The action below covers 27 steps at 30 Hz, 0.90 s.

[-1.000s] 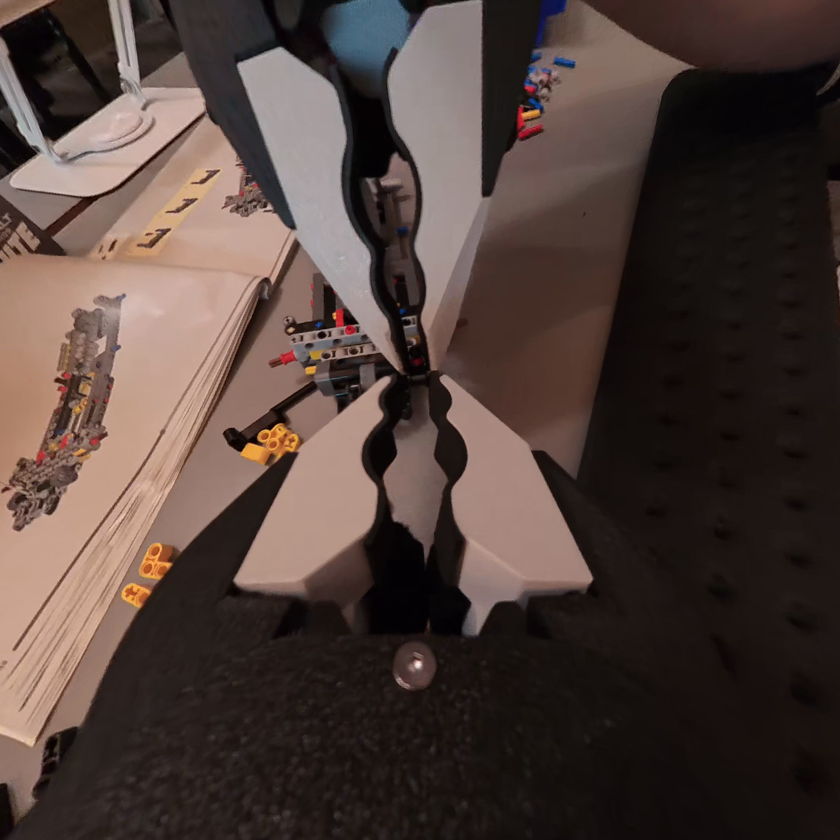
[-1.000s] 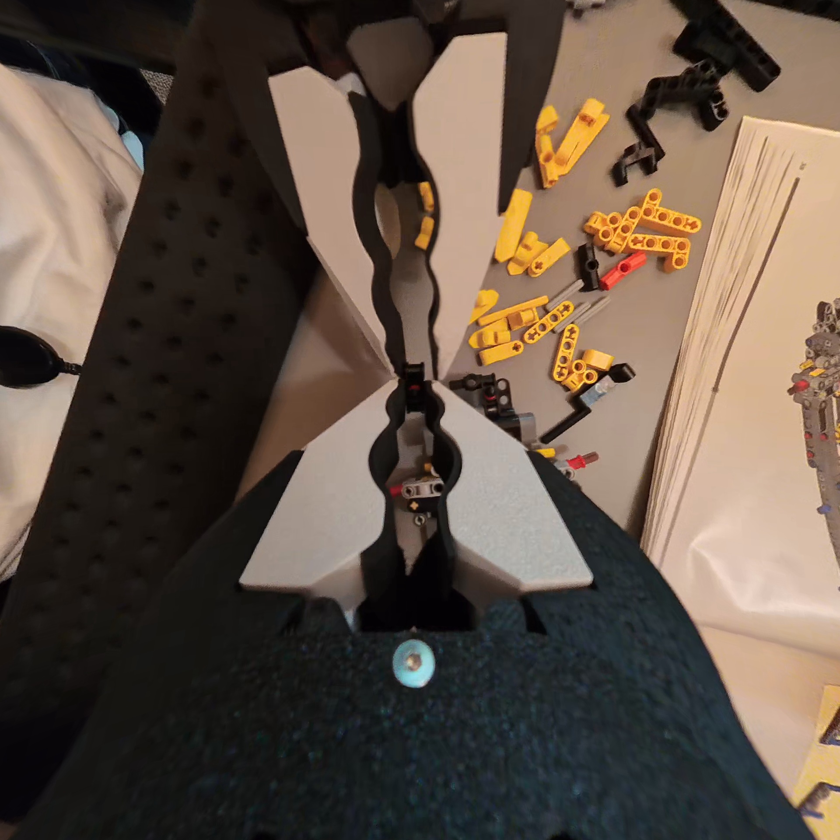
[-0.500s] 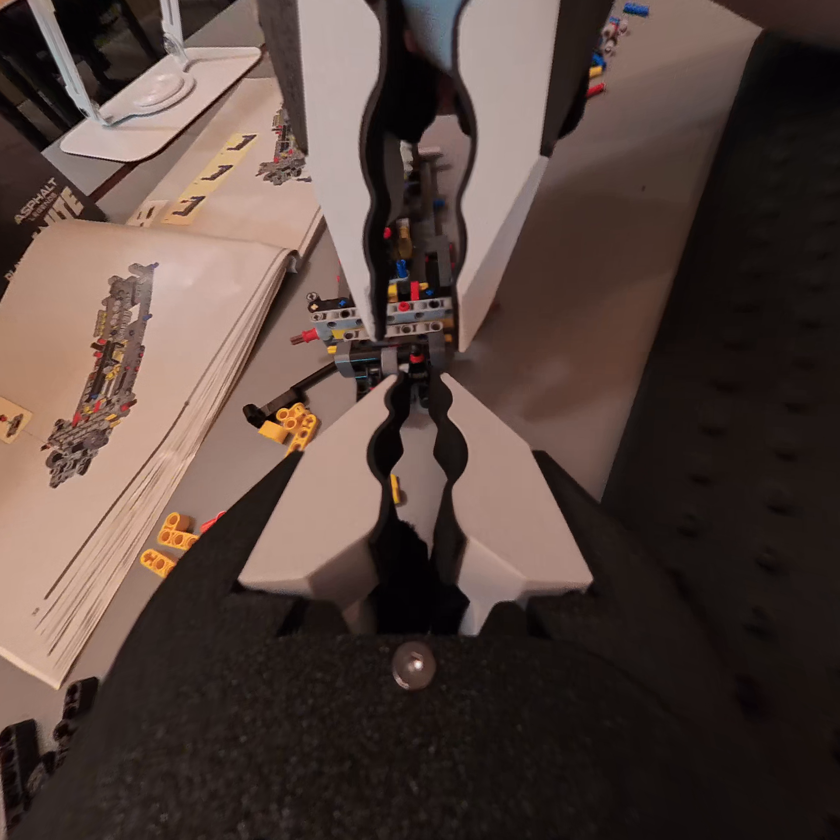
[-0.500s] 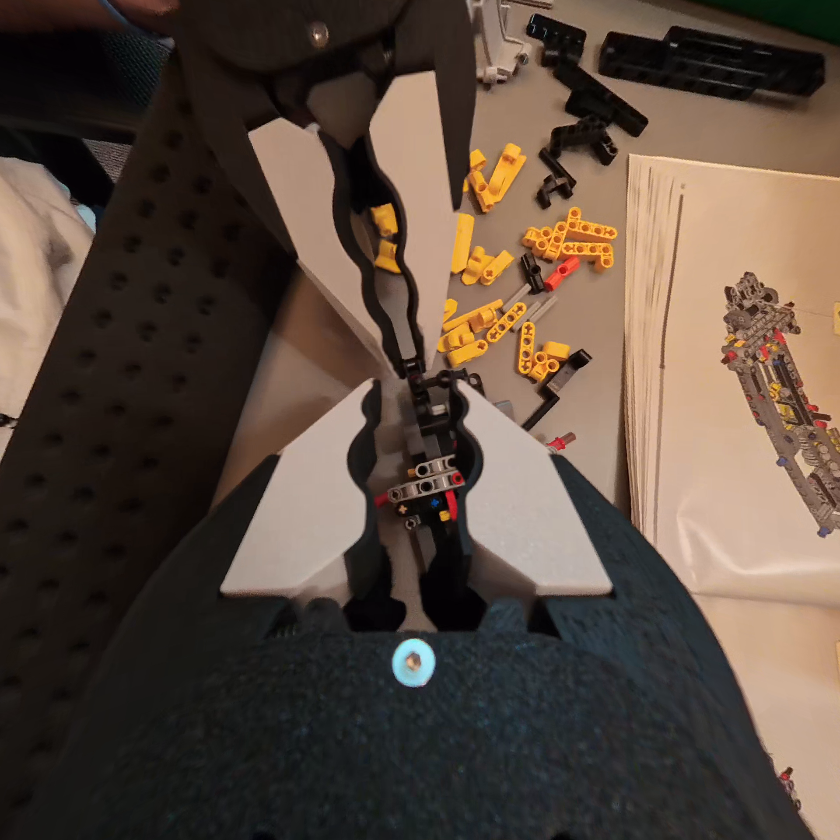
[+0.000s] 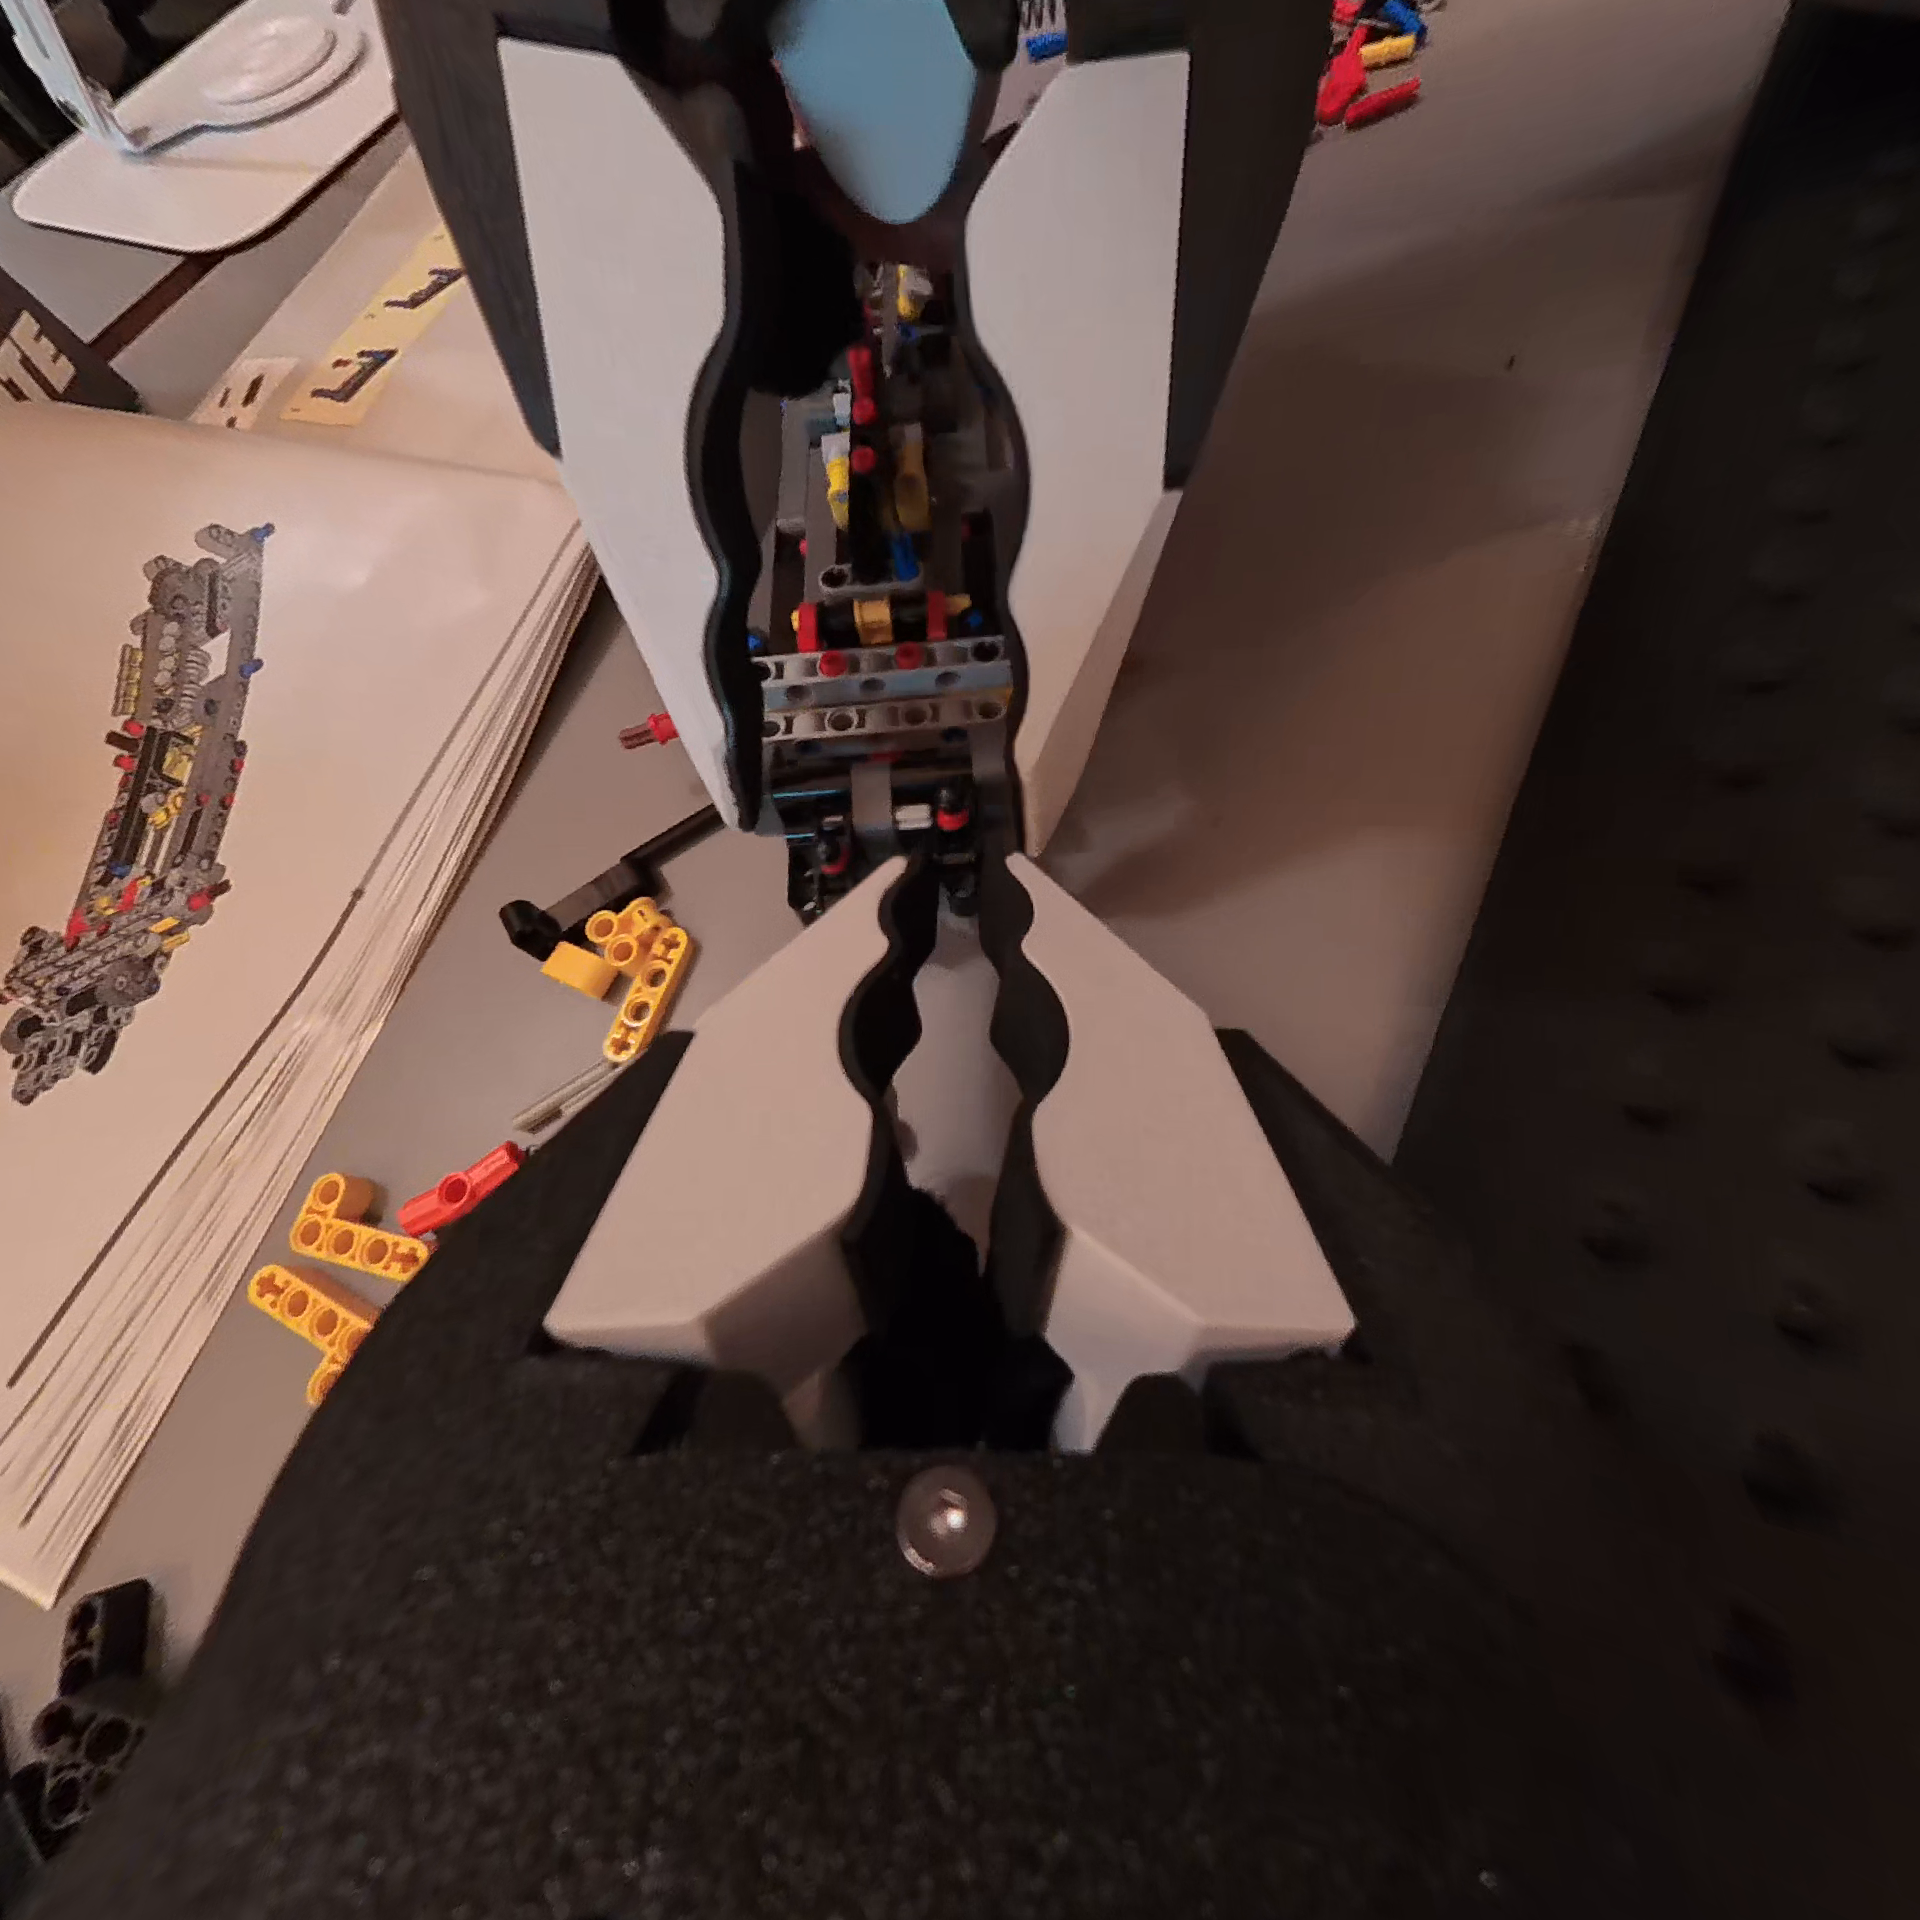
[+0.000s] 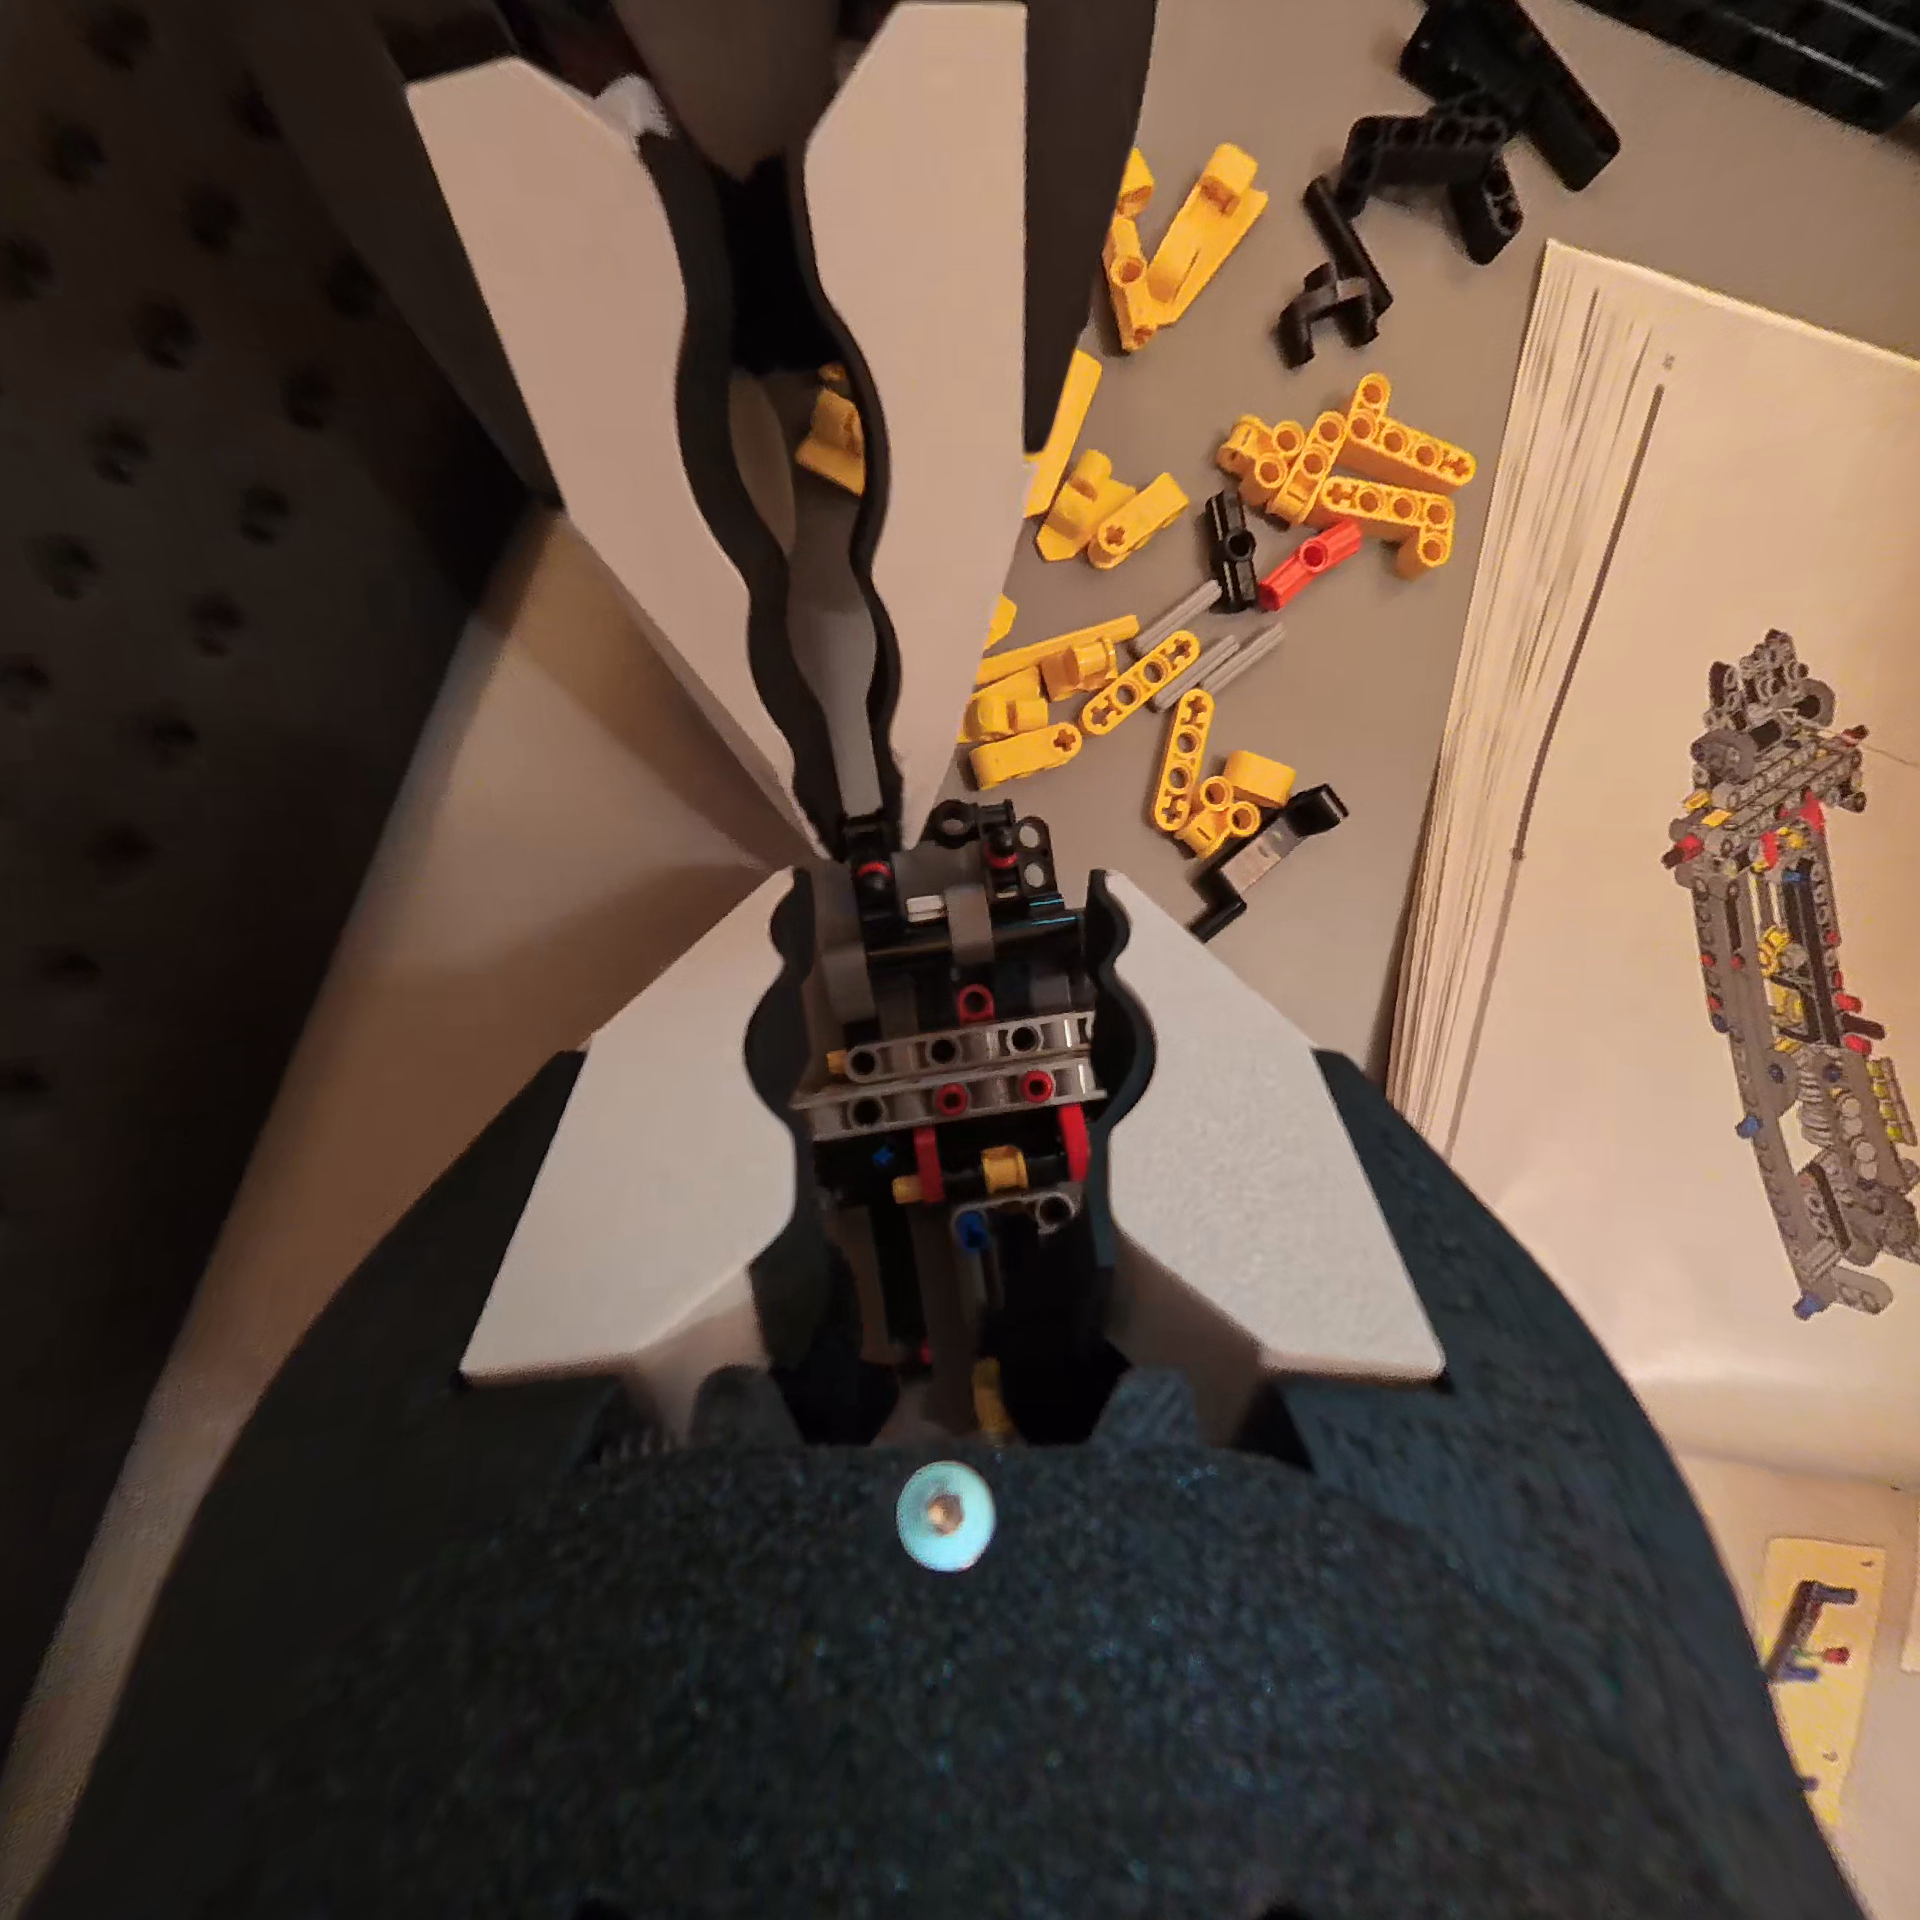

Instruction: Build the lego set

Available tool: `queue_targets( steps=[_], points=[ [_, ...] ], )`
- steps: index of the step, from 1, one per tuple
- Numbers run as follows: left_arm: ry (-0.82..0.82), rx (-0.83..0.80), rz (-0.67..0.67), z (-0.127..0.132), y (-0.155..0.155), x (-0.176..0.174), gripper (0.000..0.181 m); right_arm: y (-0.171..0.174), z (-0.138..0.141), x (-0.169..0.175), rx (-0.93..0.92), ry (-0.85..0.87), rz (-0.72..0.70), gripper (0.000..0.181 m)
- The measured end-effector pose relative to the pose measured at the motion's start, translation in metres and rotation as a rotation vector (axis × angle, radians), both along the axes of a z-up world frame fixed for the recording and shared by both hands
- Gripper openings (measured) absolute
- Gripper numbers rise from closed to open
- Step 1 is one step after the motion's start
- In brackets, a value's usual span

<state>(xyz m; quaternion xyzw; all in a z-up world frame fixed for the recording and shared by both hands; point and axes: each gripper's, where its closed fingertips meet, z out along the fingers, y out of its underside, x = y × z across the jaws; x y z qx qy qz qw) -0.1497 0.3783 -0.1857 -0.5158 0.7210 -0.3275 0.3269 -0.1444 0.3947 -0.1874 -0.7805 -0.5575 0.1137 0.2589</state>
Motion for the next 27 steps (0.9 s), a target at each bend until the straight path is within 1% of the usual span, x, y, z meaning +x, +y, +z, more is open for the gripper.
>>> queue_targets(
  steps=[2, 4, 5, 19, 24, 27],
  points=[
    [-0.007, -0.005, 0.003, 0.0012, 0.0005, 0.0, 0.006, -0.0007, -0.003, -0.0003, -0.017, -0.006, 0.017, 0.048],
    [-0.002, -0.01, 0.01, 0.0007, 0.0016, 0.0, 0.006, -0.0007, -0.0061, -0.0005, -0.027, -0.012, 0.026, 0.037],
    [0.001, -0.01, 0.012, 0.0001, 0.0021, -0.0001, 0.006, 0.0004, -0.007, -0.0004, -0.019, -0.016, 0.026, 0.034],
    [0.009, 0.024, 0.024, -0.0028, 0.0029, 0.0011, 0.007, 0.0003, -0.0076, 0.0011, -0.012, -0.014, 0.03, 0.033],
    [-0.008, -0.019, 0.017, 0.0015, 0.002, 0.0012, 0.006, -0.0006, -0.0067, 0.0011, -0.033, 0.022, 0.034, 0.033],
    [0.014, -0.006, 0.015, -0.0026, 0.0014, 0.0017, 0.006, -0.0012, -0.0065, 0.0008, -0.043, 0.026, 0.039, 0.033]
  ],
)
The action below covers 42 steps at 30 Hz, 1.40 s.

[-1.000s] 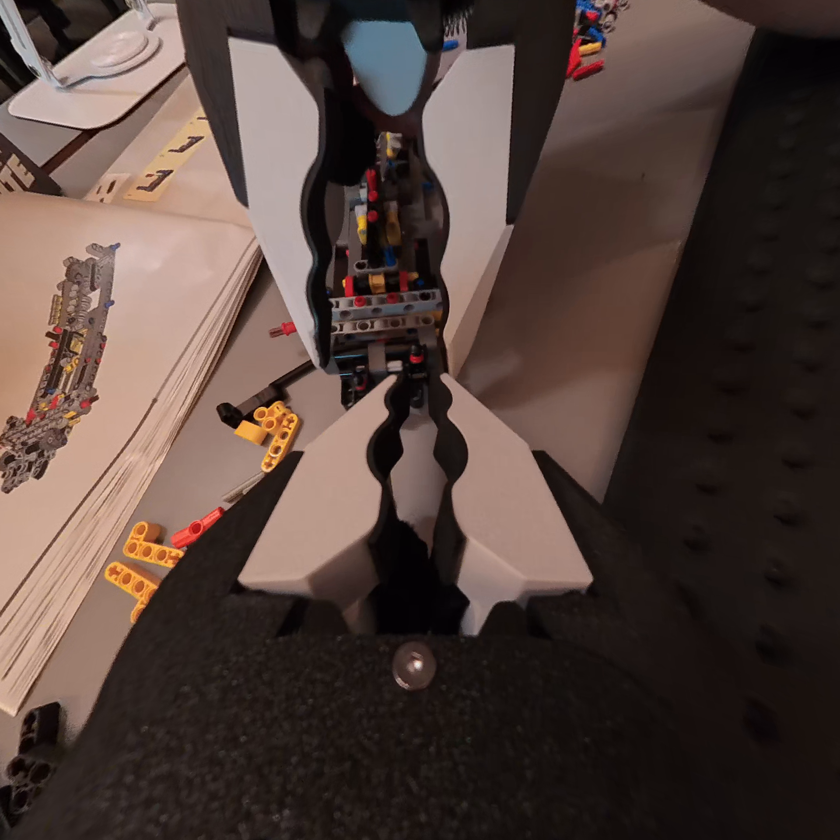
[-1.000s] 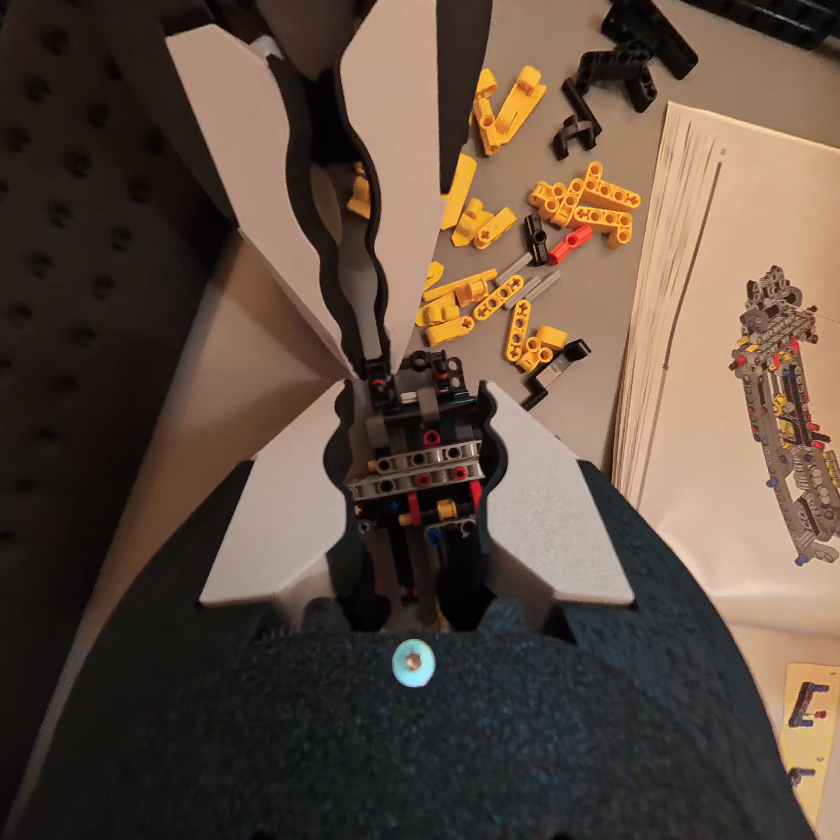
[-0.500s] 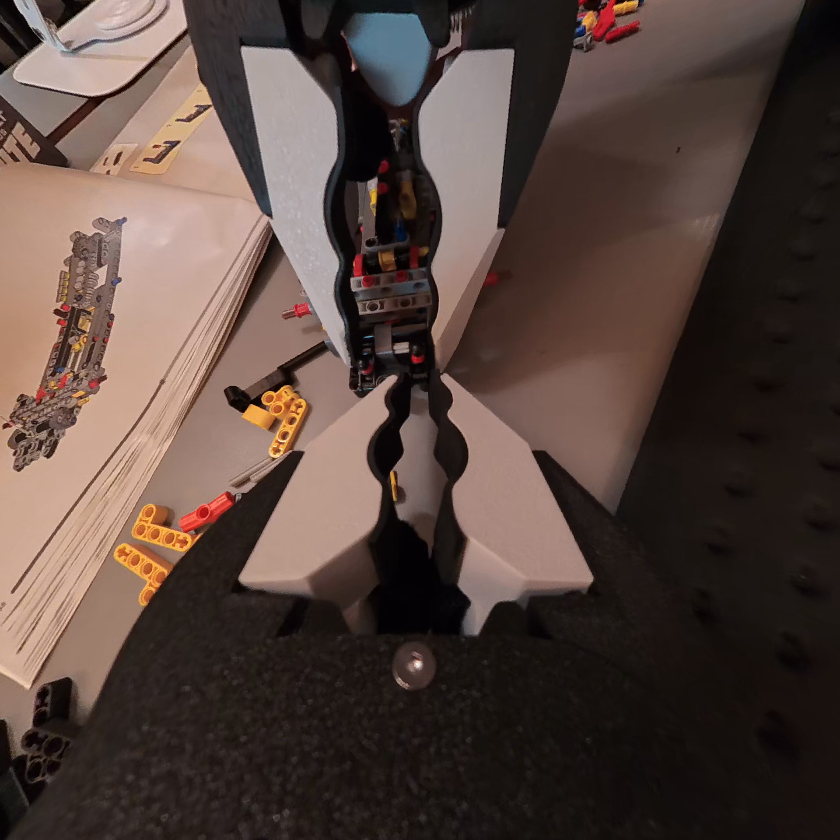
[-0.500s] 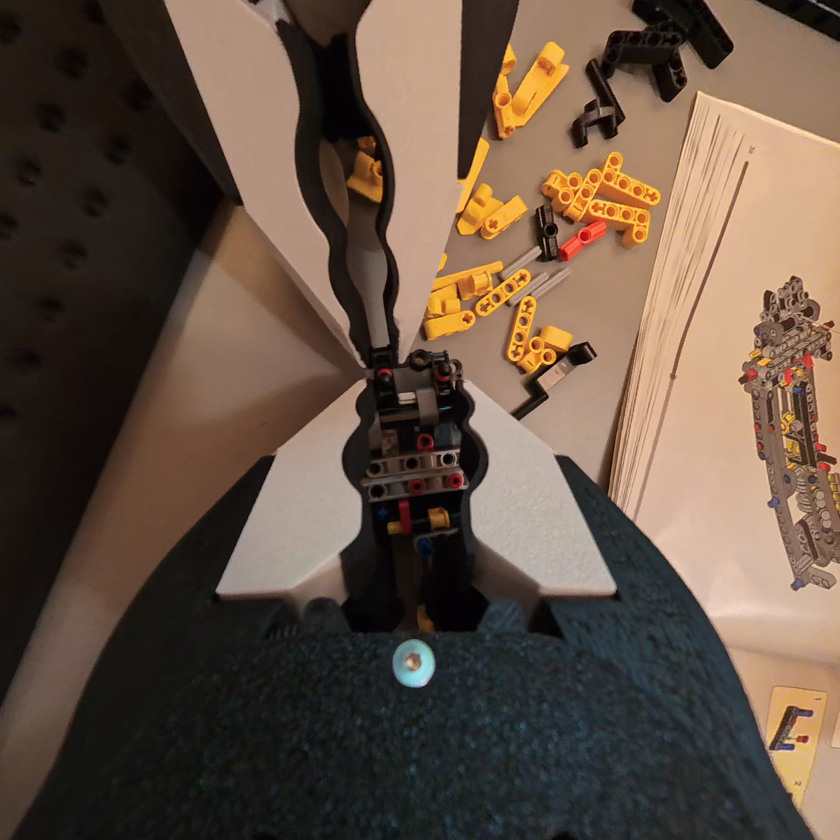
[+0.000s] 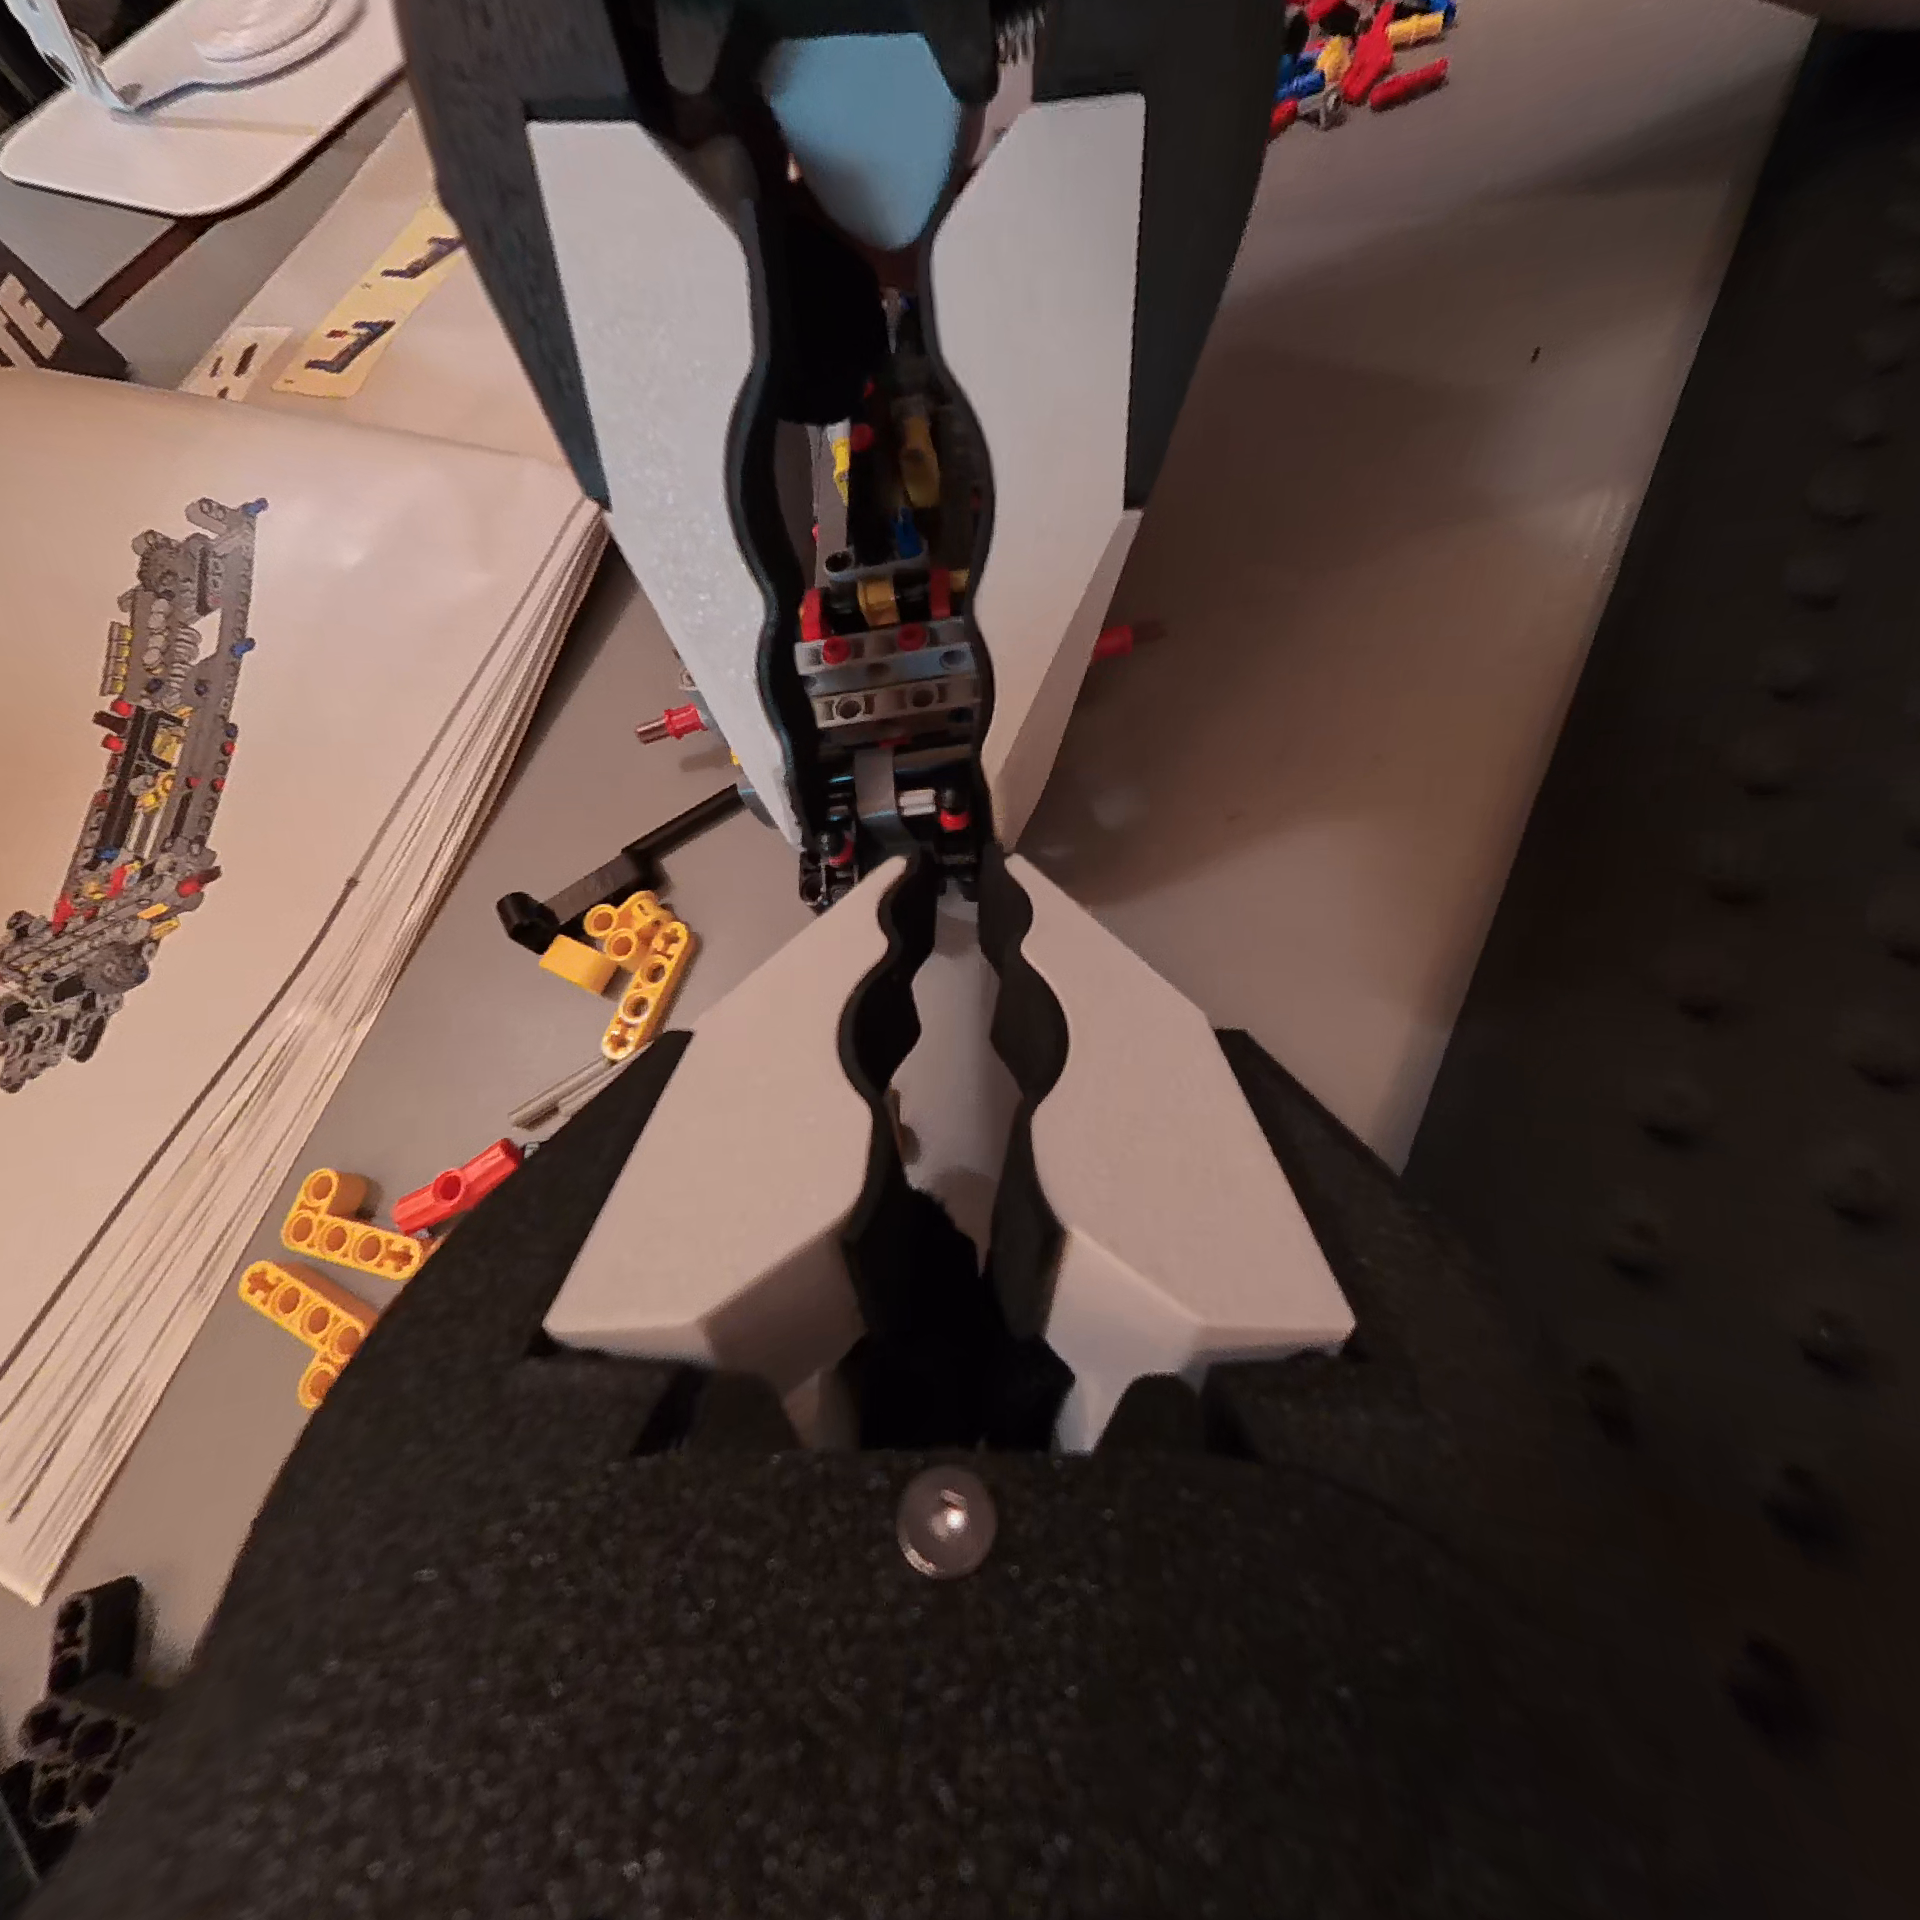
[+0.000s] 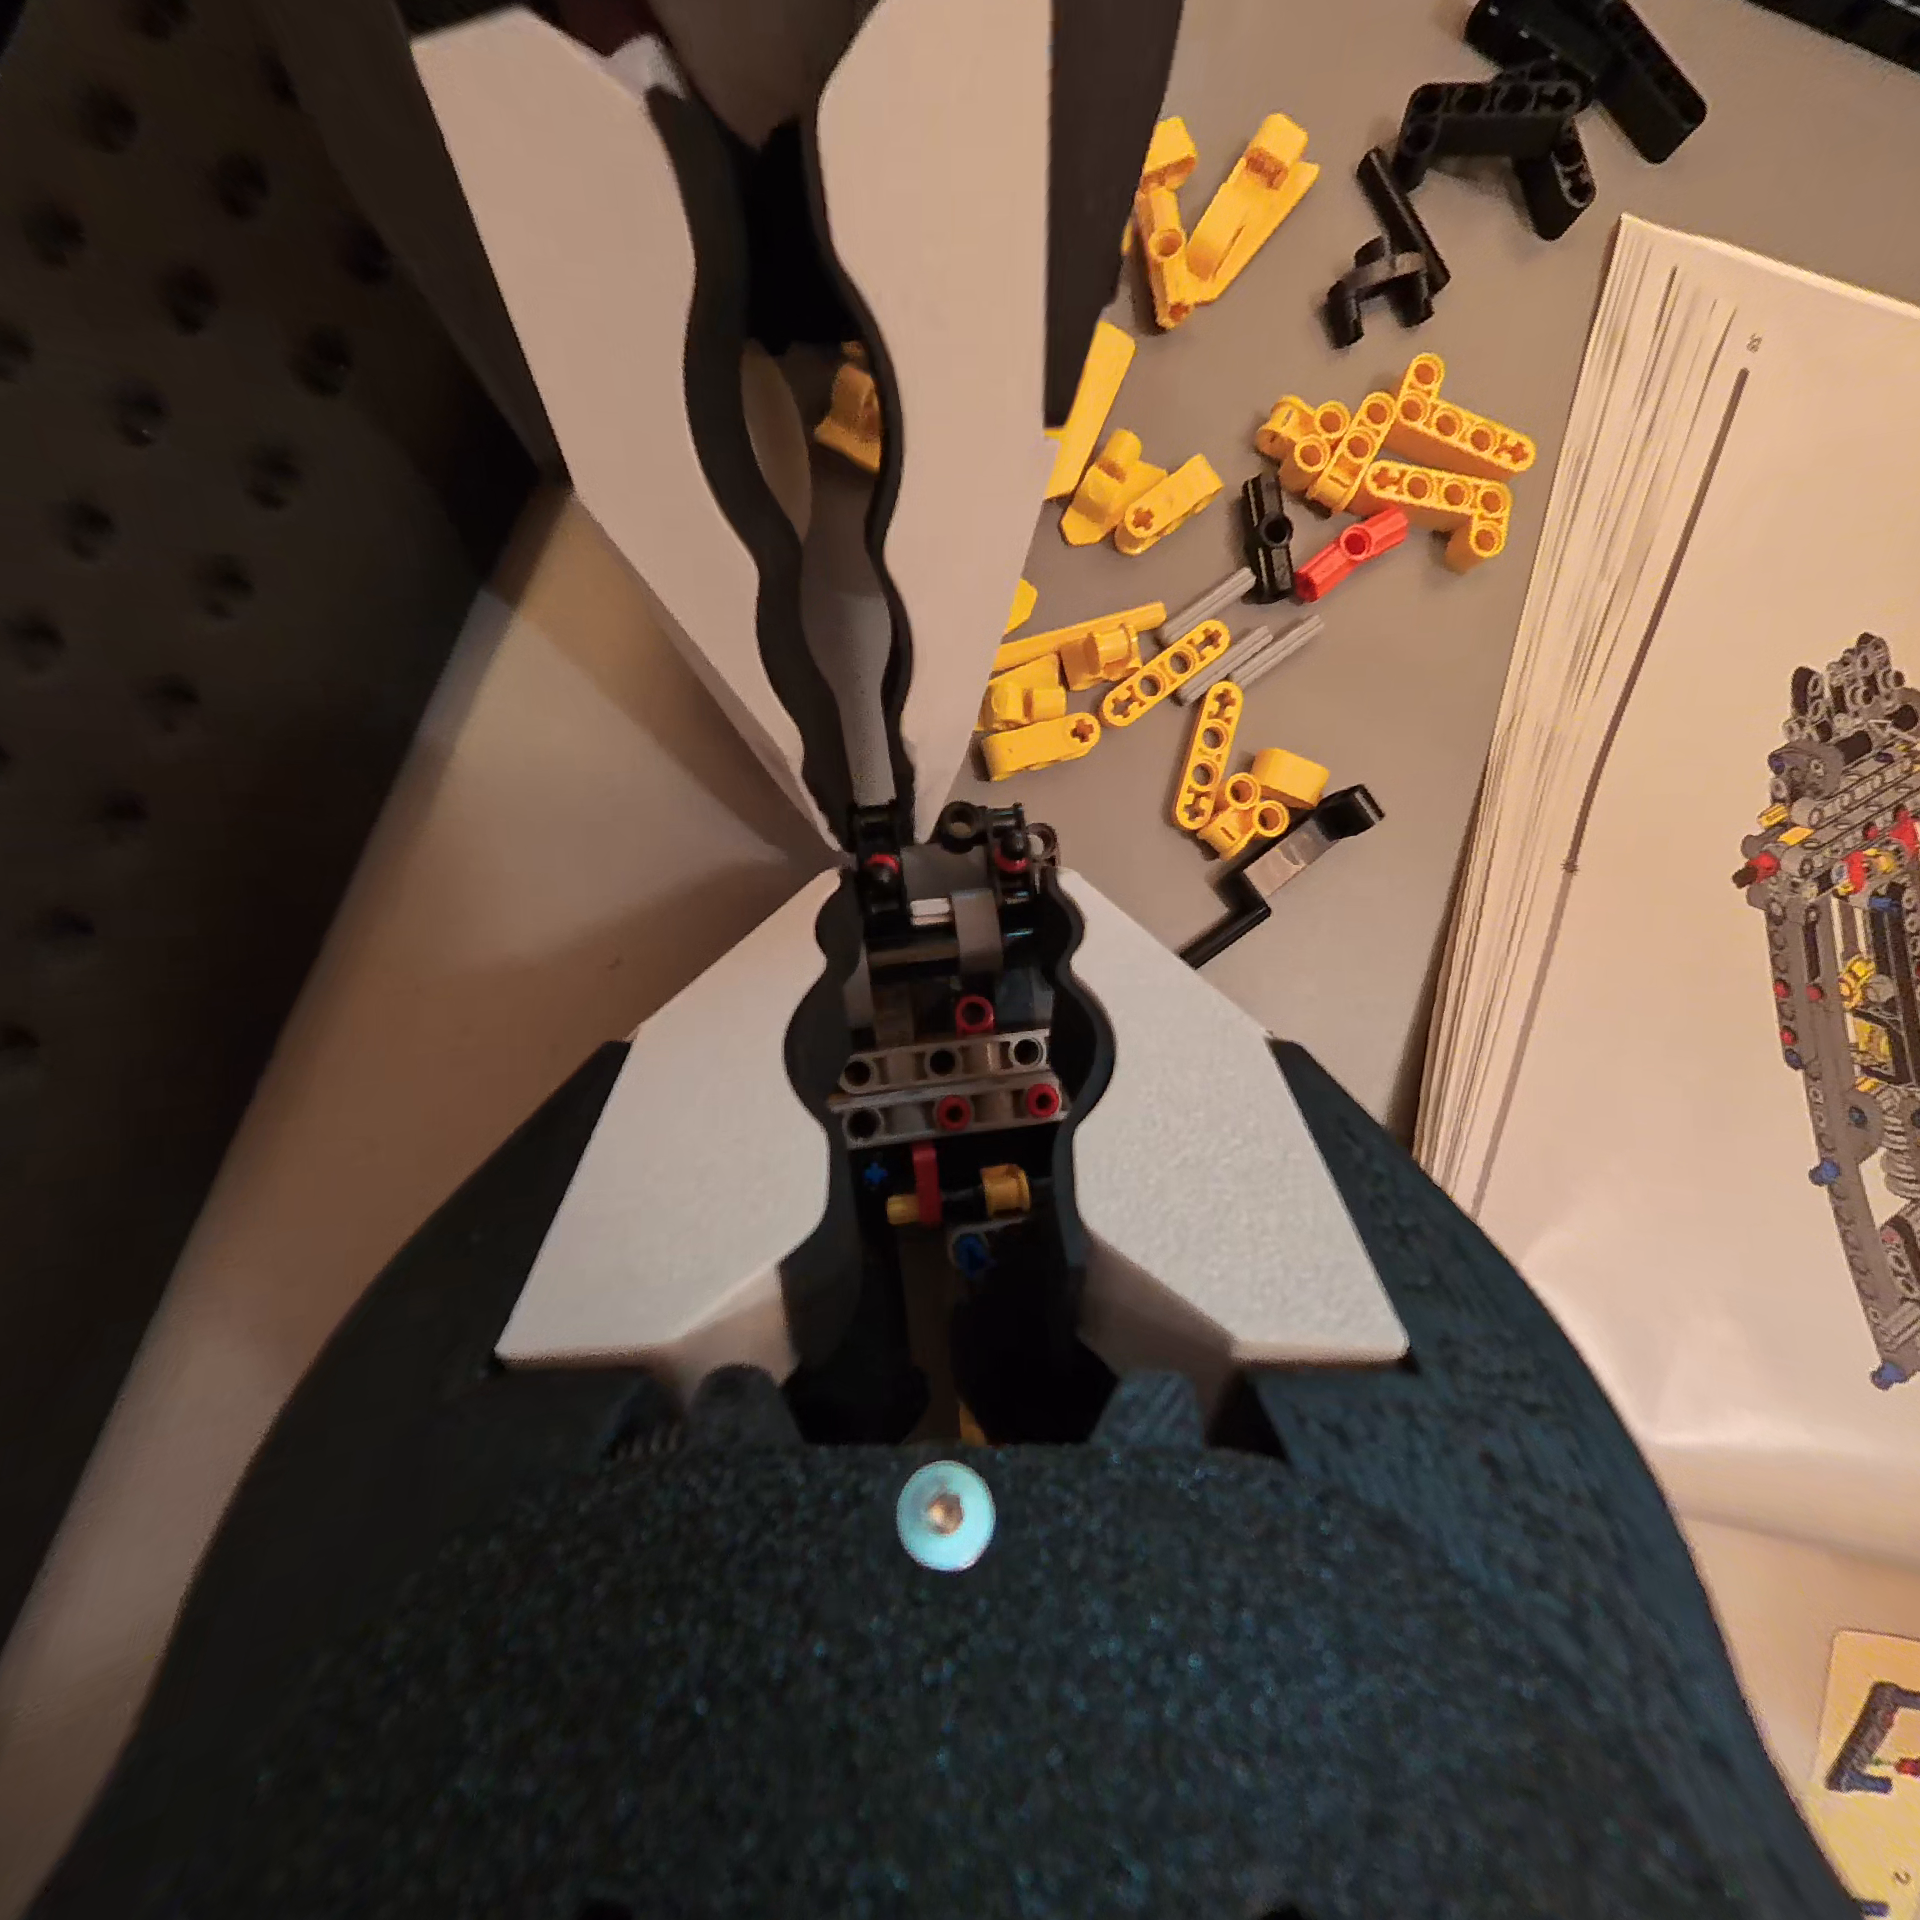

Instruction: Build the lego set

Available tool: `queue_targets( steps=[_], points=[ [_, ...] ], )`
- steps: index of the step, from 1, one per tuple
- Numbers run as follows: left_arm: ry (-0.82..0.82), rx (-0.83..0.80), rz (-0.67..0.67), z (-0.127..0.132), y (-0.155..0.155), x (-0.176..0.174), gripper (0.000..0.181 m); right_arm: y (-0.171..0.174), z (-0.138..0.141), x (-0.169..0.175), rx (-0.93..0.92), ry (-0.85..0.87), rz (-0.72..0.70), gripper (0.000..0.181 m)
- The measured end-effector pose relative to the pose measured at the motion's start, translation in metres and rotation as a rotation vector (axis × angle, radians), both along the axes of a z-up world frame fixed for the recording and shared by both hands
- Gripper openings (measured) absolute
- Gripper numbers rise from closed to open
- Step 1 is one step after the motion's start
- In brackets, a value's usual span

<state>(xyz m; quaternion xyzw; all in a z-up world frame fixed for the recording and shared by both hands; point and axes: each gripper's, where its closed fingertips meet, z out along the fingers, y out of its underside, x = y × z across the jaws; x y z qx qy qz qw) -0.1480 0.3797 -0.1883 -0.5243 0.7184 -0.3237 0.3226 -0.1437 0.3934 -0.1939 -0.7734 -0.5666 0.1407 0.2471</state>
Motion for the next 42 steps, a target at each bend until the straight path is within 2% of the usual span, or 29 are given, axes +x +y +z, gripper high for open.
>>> queue_targets(
  steps=[3, 8, 10, 15, 19, 23, 26, 29, 31, 42],
  points=[
    [-0.003, 0.053, 0.002, -0.002, 0.0, 0.001, 0.007, 0.0, 0.0, 0.0, -0.015, 0.0, -0.006, 0.033],
    [-0.009, 0.054, 0.009, 0.0, 0.002, 0.001, 0.006, 0.002, 0.002, 0.001, -0.022, 0.026, -0.026, 0.032],
    [-0.033, 0.032, 0.006, 0.004, 0.002, 0.0, 0.006, 0.004, 0.007, 0.004, 0.004, 0.026, -0.039, 0.042],
    [-0.118, -0.073, 0.005, 0.022, 0.003, -0.002, 0.006, -0.003, 0.028, 0.0, 0.109, 0.083, -0.004, 0.022],
    [-0.145, -0.111, -0.01, 0.027, 0.002, -0.004, 0.006, -0.008, 0.029, -0.006, 0.099, 0.114, 0.018, 0.008],
    [-0.083, -0.071, -0.023, 0.016, -0.001, -0.004, 0.007, -0.012, 0.028, -0.008, 0.051, 0.114, 0.022, 0.007],
    [-0.043, 0.001, -0.032, 0.007, -0.002, -0.004, 0.007, -0.014, 0.02, -0.007, 0.041, 0.042, 0.03, 0.007],
    [-0.116, -0.013, -0.021, 0.02, -0.001, -0.003, 0.015, -0.013, 0.016, -0.004, 0.046, 0.019, 0.026, 0.007],
    [-0.144, -0.049, -0.026, 0.026, -0.001, -0.003, 0.01, -0.013, 0.017, -0.005, 0.034, 0.04, 0.023, 0.006],
    [-0.11, -0.024, -0.02, 0.02, 0.0, -0.001, 0.003, -0.01, 0.017, -0.005, 0.032, 0.079, 0.012, 0.007]
  ],
)
